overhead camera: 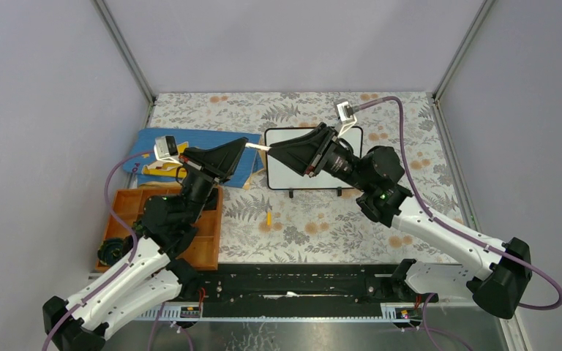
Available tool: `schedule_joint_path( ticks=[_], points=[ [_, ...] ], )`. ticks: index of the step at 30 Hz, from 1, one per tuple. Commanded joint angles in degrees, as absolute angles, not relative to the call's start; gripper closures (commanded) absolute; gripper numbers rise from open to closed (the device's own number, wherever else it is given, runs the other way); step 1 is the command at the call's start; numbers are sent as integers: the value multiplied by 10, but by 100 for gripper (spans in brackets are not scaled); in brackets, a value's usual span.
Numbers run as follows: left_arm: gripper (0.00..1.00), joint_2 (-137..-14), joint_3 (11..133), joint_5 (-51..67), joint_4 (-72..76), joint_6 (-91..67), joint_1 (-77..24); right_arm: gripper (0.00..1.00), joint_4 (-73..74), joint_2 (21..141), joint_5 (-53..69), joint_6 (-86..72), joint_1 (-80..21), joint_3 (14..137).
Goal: Write a sentence on the whiteboard
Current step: Adjust the whiteboard marker.
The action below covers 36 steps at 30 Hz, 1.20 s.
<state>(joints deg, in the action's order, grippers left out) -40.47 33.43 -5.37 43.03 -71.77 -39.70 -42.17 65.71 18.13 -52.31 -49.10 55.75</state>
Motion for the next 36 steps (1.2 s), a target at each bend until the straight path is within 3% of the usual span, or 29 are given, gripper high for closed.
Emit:
schedule_joint_path(
  ticks=[1,20,28,36],
  points=[
    [100,-398,350,-66,432,-696,-398,53,-397,649,195,-509,-490,585],
    [100,-400,339,-77,417,-699,-398,59,-443,656,152,-511,-490,559],
    [100,-402,343,-78,409,-697,-399,68,-438,661,160,-513,-491,563],
    [100,-403,343,-75,408,-697,-398,68,-437,661,156,-513,-491,562]
  ],
)
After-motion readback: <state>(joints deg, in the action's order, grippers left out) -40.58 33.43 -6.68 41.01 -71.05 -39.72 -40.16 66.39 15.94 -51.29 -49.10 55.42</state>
